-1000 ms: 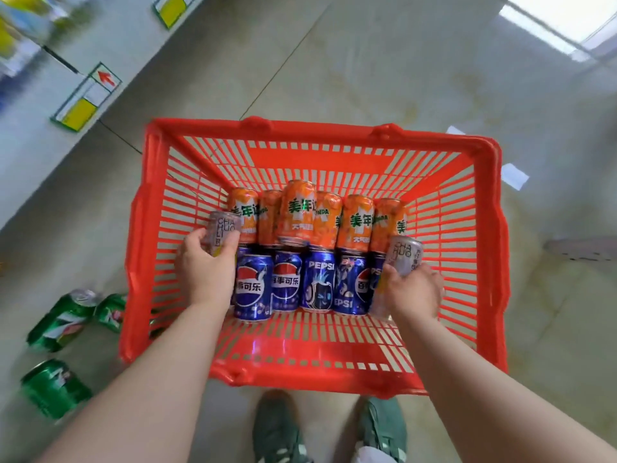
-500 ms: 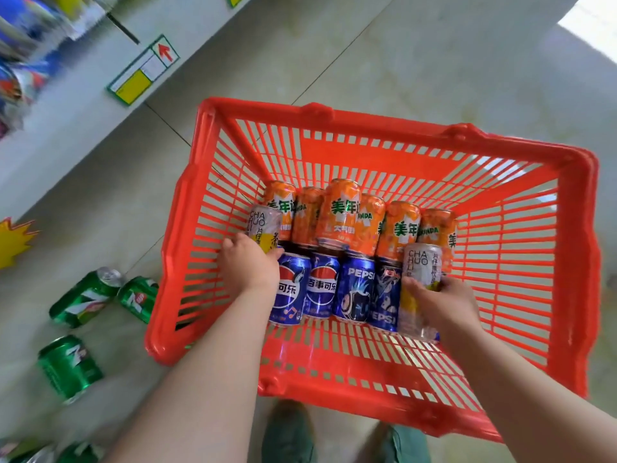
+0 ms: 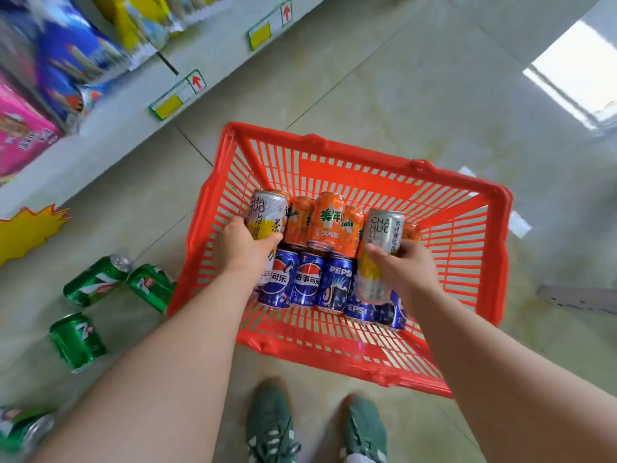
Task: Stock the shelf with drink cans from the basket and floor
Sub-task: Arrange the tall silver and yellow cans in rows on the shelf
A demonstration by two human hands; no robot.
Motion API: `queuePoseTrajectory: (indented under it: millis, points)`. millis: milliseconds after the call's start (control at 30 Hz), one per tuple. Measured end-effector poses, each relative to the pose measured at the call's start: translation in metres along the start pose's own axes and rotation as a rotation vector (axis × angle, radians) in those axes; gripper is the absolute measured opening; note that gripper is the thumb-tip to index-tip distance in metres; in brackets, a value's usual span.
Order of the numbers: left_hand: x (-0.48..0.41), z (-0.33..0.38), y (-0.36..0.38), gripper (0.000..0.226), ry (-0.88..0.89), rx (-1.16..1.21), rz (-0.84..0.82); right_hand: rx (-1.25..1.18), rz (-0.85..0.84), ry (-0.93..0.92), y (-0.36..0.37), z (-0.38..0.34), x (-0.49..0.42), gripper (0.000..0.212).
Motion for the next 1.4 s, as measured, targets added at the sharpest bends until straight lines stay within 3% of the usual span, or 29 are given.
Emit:
queuePoseTrajectory:
  millis: [267,400,833,1133,1300,1400]
  points:
    - [0.071,0.077,-0.103,0.047,-0.001,0.217,0.025,-0.037,-0.055,-0.132,-0.061,-0.111,0.084,0.018]
    - [0.106,0.121,-0.173,0.046,0.011,0.322,0.066,-0.072,-0.109,-0.231,-0.095,-0.176,0.136,0.03]
    - [0.193,0.219,-0.454,0.039,0.145,0.697,0.245,-0.098,-0.318,-0.647,-0.155,-0.413,0.321,0.019]
    - [0.226,0.19,-0.634,0.049,0.273,0.8,0.373,-0.081,-0.447,-0.927,-0.101,-0.552,0.466,0.005]
    - [0.207,0.139,-0.705,0.053,0.254,0.799,0.465,-0.041,-0.505,-1.036,-0.034,-0.607,0.516,0.013]
    - [0.185,0.111,-0.73,0.069,0.233,0.805,0.492,-0.033,-0.478,-1.063,0.007,-0.632,0.525,0.015]
Point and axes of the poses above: each hand's wrist, its own x-axis away from the middle knuckle, its own y-axis out of the palm, z = x × y, the point moved 7 cm from there along -x, towards the middle knuckle, and after that the axes turned 15 degrees about x, right-handed, at the moved point
